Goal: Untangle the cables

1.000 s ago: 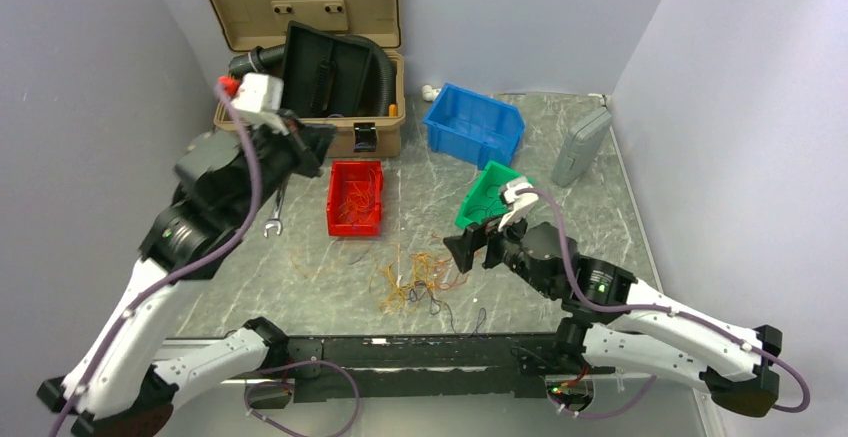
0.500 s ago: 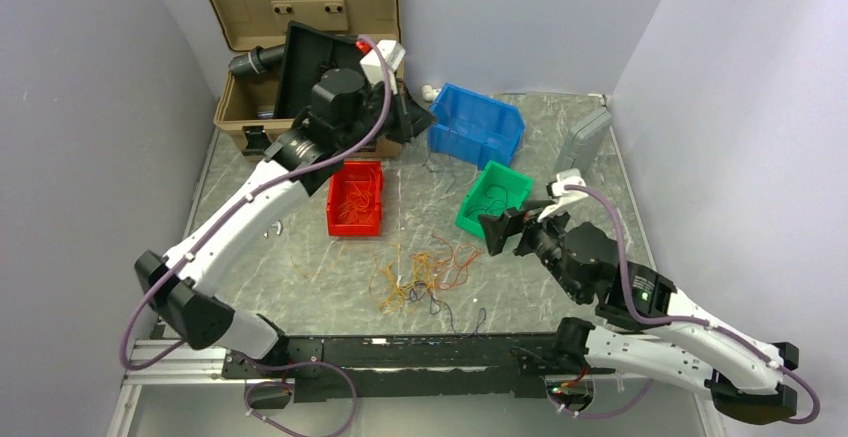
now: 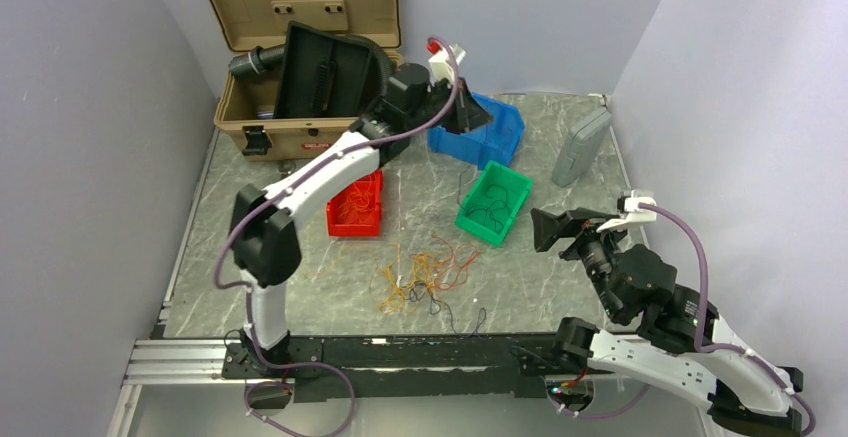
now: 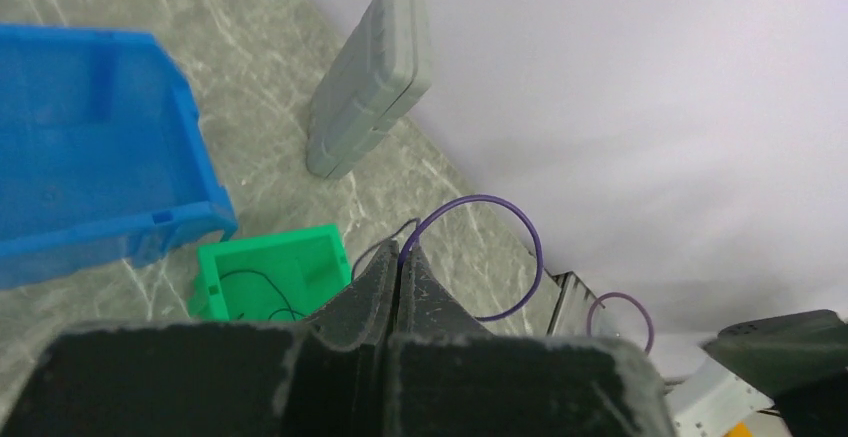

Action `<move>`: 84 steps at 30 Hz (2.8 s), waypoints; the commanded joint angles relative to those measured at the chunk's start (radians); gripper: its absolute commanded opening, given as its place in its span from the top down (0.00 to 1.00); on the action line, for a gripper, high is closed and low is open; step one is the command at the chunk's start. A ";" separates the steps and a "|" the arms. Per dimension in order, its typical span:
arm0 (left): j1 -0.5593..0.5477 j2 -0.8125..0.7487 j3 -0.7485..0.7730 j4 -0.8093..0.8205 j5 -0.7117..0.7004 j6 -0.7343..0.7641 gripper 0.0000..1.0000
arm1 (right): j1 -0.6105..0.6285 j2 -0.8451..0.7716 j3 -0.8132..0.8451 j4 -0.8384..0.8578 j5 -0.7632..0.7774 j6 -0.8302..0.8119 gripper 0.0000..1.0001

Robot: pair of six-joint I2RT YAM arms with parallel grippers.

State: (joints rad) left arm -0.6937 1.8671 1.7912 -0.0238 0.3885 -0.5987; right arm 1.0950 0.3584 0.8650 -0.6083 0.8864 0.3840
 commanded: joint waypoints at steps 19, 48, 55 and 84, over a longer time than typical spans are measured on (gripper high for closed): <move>-0.048 -0.075 0.001 0.122 -0.022 -0.032 1.00 | 0.000 0.164 0.011 -0.021 -0.042 0.012 0.02; -0.084 -0.090 0.105 0.057 0.018 -0.041 1.00 | -0.535 0.598 -0.133 0.768 -0.823 -0.176 0.78; -0.044 -0.064 0.056 0.069 0.012 -0.057 1.00 | -0.554 0.562 -0.149 0.673 -0.688 -0.131 1.00; -0.033 0.248 -0.110 -0.035 -0.139 0.024 1.00 | -0.709 0.896 -0.197 0.633 -0.758 0.022 0.63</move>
State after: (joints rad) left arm -0.7219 2.0872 1.6501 -0.0322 0.2890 -0.6125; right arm 0.3920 1.3109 0.6197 0.0368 0.1631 0.3897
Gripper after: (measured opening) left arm 0.012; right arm 0.229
